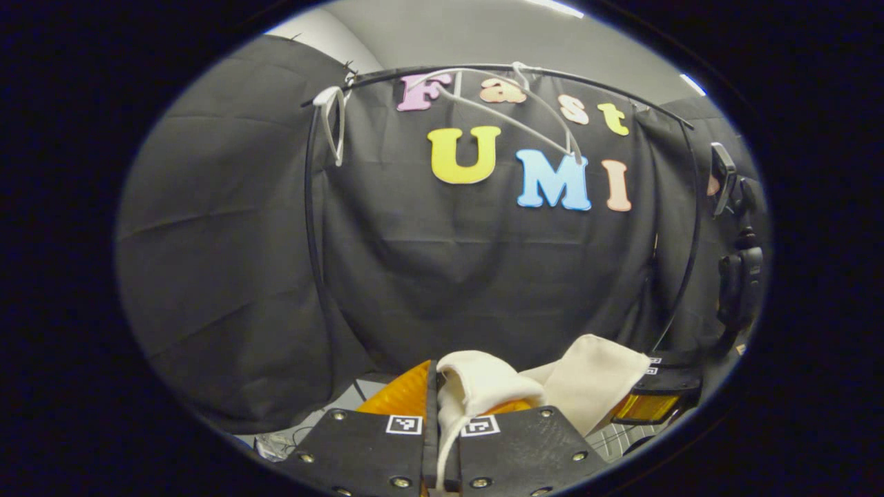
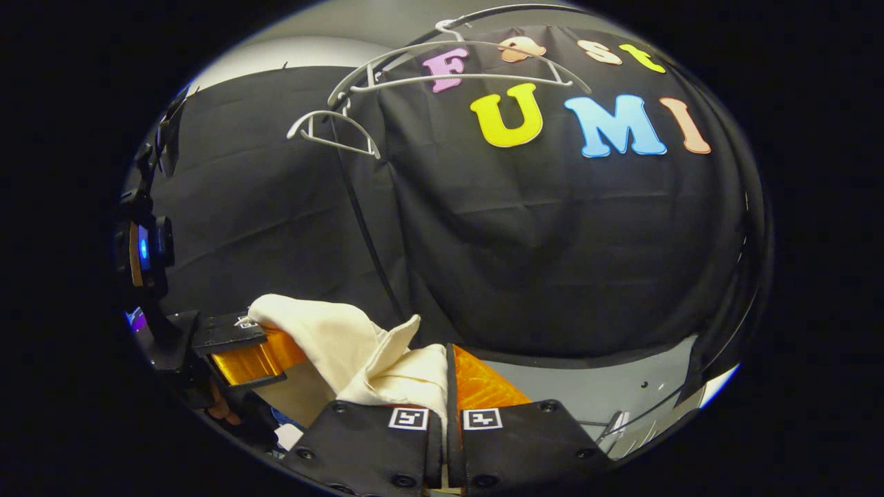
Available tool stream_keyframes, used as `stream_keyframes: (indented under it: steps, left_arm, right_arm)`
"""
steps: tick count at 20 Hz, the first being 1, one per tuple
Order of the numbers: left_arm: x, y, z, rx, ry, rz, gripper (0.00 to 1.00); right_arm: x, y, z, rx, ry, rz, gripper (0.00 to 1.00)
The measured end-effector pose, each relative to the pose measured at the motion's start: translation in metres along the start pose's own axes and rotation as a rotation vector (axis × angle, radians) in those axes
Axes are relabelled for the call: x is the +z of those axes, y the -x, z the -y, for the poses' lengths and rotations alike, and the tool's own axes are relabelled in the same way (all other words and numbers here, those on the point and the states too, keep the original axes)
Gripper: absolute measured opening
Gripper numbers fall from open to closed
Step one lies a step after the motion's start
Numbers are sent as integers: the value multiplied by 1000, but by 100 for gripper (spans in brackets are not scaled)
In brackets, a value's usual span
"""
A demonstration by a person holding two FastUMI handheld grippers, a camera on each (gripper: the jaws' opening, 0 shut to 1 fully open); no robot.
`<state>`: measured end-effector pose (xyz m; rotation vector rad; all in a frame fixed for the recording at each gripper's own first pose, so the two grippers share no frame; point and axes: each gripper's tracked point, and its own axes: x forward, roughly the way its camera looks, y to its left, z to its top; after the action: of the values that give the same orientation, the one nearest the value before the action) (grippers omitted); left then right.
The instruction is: Grasp the clothes on the hanger with both hands and then place them into the laundry hamper below.
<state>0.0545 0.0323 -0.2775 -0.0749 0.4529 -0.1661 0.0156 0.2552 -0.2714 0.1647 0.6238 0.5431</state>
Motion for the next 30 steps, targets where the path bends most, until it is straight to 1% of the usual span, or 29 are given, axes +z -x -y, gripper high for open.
stream_keyframes:
  steps: [2,3,5,7,8,10,11,12,13,14,15,16,17,19,20,21,22,23,25,26,27,28,29,30]
  left_arm:
    - [-31,-13,-3,14,-12,-56,6]
    - [-43,-17,-2,20,-16,-85,6]
    - [-65,-28,-6,35,-14,-144,6]
    - [-98,-29,-18,43,-16,-211,7]
    - [-114,-25,-20,42,-21,-247,7]
    - [-143,-20,-22,28,-31,-326,7]
    - [-151,-21,-21,22,-34,-349,7]
    - [-154,-20,-22,23,-41,-355,5]
    - [-157,-22,-24,26,-48,-360,10]
    - [-155,-18,-24,22,-55,-357,16]
    - [-151,-14,-22,18,-62,-349,40]
    - [-149,-11,-25,29,-74,-336,64]
    - [-144,-8,-28,34,-79,-329,89]
    - [-135,2,-33,43,-76,-312,89]
    - [-129,6,-36,47,-71,-299,89]
    - [-121,10,-39,51,-67,-283,89]
    - [-111,16,-40,55,-64,-261,96]
    - [-97,21,-42,57,-63,-232,92]
    - [-67,32,-46,60,-64,-173,89]
    - [-51,40,-47,55,-63,-142,92]
    - [-33,47,-49,54,-65,-106,89]
    - [-11,53,-49,53,-66,-67,89]
    - [10,58,-48,49,-68,-24,89]
    - [33,65,-47,46,-70,17,89]
  right_arm:
    - [-24,-12,7,-29,-1,-50,5]
    - [-32,-9,10,-45,1,-69,8]
    - [-59,-20,20,-76,13,-120,8]
    - [-85,-23,25,-109,24,-178,8]
    - [-98,-21,26,-124,26,-211,12]
    - [-120,-16,24,-132,22,-272,5]
    - [-128,-17,26,-139,24,-290,16]
    - [-130,-18,28,-149,27,-307,16]
    - [-129,-17,28,-151,30,-318,10]
    - [-135,-14,28,-162,41,-338,23]
    - [-138,-14,27,-155,49,-348,30]
    - [-137,-5,21,-144,56,-341,33]
    - [-132,-3,20,-143,69,-335,53]
    - [-122,4,20,-151,104,-316,93]
    - [-116,8,19,-157,116,-300,100]
    - [-109,12,19,-162,121,-283,98]
    - [-102,18,19,-167,121,-260,94]
    - [-91,24,19,-174,118,-232,98]
    - [-66,35,21,-191,105,-172,98]
    - [-52,43,20,-201,100,-141,98]
    - [-36,54,23,-213,101,-104,98]
    - [-16,64,27,-229,106,-65,98]
    - [4,73,33,-249,114,-25,94]
    - [20,82,40,-267,117,17,98]
